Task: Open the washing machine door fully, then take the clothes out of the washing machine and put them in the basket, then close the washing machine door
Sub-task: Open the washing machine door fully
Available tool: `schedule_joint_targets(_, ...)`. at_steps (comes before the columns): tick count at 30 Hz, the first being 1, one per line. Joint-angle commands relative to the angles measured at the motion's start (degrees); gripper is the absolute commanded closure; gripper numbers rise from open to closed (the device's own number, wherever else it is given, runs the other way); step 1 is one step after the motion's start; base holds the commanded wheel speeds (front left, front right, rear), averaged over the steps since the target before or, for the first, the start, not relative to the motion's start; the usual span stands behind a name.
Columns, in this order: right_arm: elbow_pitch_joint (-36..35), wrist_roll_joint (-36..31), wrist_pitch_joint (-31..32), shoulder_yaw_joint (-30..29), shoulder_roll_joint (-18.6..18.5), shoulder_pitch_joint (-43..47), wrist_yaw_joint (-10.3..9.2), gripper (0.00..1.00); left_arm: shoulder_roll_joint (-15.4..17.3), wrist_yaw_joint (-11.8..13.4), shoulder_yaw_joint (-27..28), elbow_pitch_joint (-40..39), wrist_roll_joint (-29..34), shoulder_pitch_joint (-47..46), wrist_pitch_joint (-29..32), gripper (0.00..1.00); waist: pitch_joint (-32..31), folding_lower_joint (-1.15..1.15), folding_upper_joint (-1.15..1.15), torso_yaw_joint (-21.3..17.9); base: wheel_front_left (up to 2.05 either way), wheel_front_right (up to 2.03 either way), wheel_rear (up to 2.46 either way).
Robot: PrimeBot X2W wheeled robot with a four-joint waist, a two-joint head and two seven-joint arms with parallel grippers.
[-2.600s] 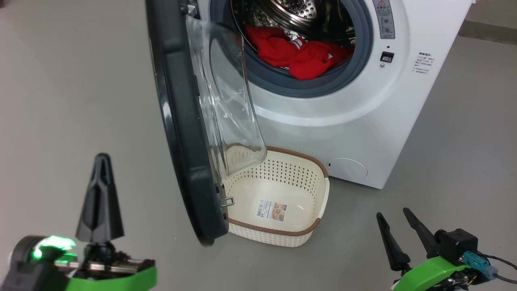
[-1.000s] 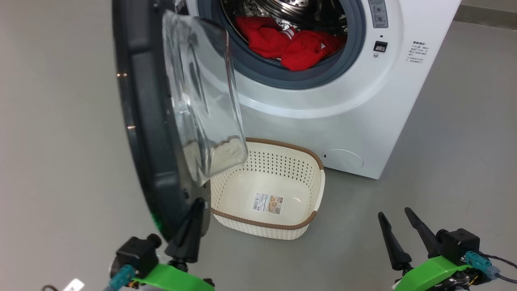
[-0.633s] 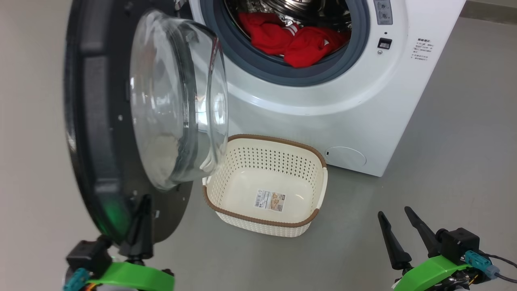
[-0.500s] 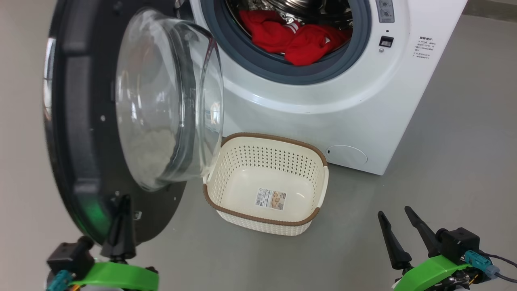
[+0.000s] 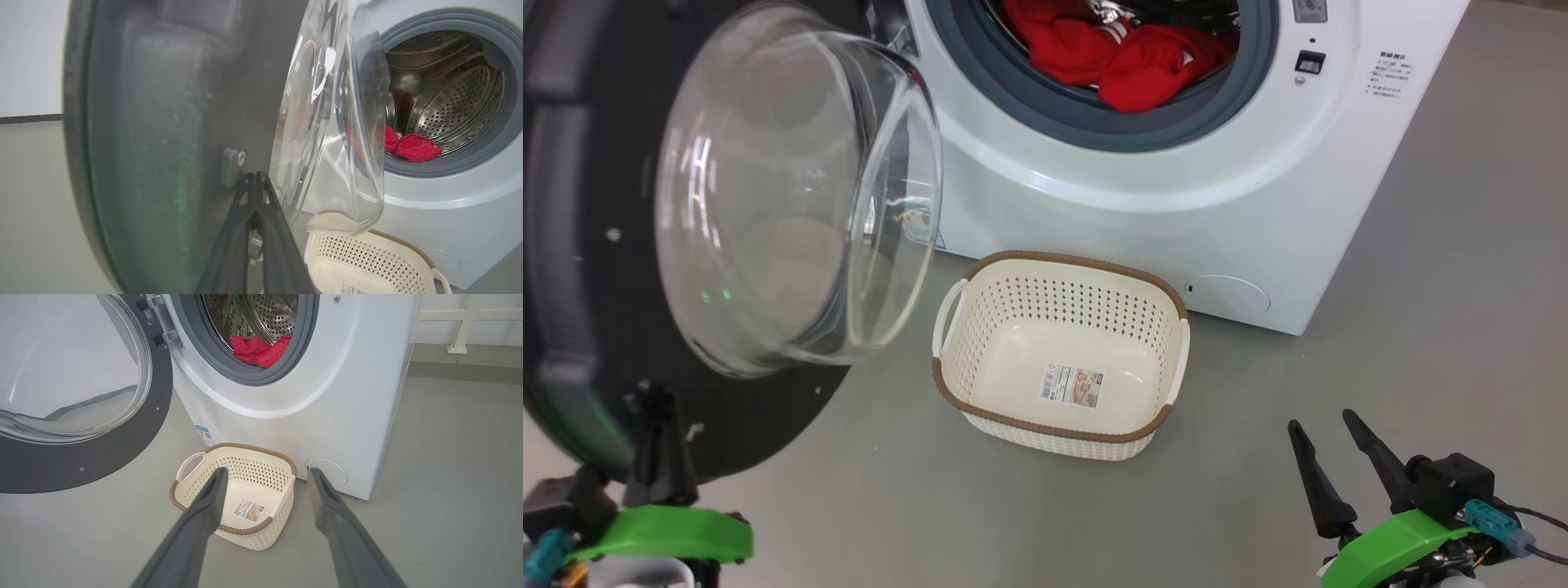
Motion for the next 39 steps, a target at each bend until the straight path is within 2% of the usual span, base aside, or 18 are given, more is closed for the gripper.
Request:
schedule_joint_targets(1,-1.4,-0.5,-0.7,1.4,-0.7,-1.9,0.09,0.0,2.8,0.5,3.5,-0.2,0.6,-3.0,-0.3,1.0,0.5,0.0,0.0,-0.1,0.0,0.0,0.0)
schedule_joint_targets(18,-1.4,-1.0,-0.7,1.9,-1.4,-3.9,0.09,0.0,7.1,1.2,13.9,10.3,4.2,-12.5,-0.3,1.0,3.7,0.0,0.0,-1.2,0.0,0.0,0.0)
schedule_joint_targets(30,-1.4,-1.2,-0.7,2.2,-2.0,-5.0,0.09,0.0,11.1,0.6,19.7,18.6,6.3,-19.0,-0.3,1.0,5.8,0.0,0.0,-2.0,0.0,0.0,0.0)
schedule_joint_targets(39,-1.1,-1.4,-0.7,2.2,-2.1,-5.8,0.09,0.0,12.1,0.7,23.0,22.3,7.5,-22.3,-0.3,1.0,6.4,0.0,0.0,-2.2,0.0,0.0,0.0)
